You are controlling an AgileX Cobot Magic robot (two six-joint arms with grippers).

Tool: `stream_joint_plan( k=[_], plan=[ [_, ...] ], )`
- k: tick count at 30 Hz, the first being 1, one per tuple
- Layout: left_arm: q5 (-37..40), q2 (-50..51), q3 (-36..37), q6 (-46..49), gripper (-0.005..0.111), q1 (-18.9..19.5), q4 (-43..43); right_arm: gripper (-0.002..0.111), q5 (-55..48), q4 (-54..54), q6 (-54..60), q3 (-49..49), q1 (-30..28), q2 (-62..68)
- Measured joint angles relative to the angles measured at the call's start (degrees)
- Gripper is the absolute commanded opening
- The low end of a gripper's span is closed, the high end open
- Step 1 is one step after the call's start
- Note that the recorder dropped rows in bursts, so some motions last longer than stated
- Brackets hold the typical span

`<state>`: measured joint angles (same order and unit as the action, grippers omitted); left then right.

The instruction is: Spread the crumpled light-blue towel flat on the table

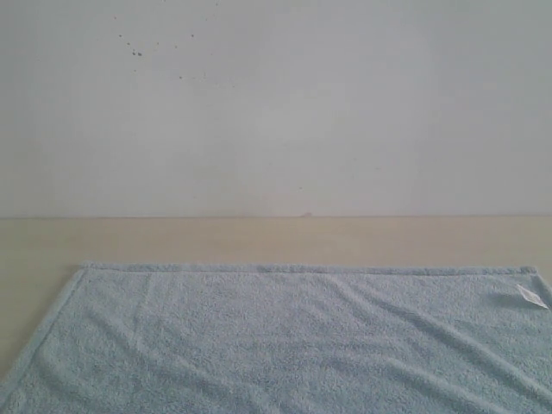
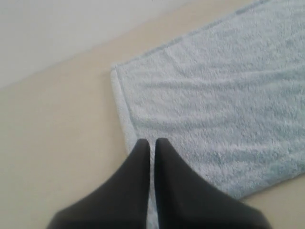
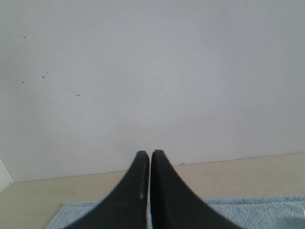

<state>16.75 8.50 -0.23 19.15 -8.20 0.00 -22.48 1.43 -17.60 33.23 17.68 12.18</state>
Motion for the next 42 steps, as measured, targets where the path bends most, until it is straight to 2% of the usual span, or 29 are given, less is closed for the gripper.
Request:
stream_joint_plan(
  k=[1, 4, 8, 13, 20, 25, 33, 42],
  plan=[
    [0.0, -4.1, 0.0, 0.0, 0.004, 0.0, 0.0, 0.001, 4.0, 0.0, 0.0, -2.1, 0.0, -1.3],
    [-1.8, -7.9, 0.0, 0.0, 0.004, 0.0, 0.0, 0.001, 9.4, 0.0, 0.0, -9.2, 0.0, -6.0],
    [-3.5, -8.3, 0.0, 0.0, 0.004, 0.0, 0.0, 0.001, 10.1, 0.0, 0.0, -16.8, 0.0, -11.5],
    [-3.7, -8.3, 0.0, 0.0, 0.004, 0.0, 0.0, 0.001, 10.2, 0.1, 2.0, -23.6, 0.0, -11.9],
    [-2.2, -8.3, 0.0, 0.0, 0.004, 0.0, 0.0, 0.001, 13.3, 0.1, 13.9, -32.9, 0.0, -11.9],
    [2.0, -8.3, 0.0, -1.8, 0.004, 0.0, -0.4, 0.001, 16.4, 0.1, 18.2, -33.0, 0.0, -11.9],
    [2.5, -8.3, 0.0, -21.1, 0.004, 0.0, -3.0, 0.001, 16.5, 0.9, 19.1, -33.2, 0.0, -11.9],
    [2.7, -8.3, 0.0, -21.9, 0.004, 0.0, -3.0, 0.001, 16.8, 1.1, 19.1, -33.2, 0.0, -11.9]
  ],
)
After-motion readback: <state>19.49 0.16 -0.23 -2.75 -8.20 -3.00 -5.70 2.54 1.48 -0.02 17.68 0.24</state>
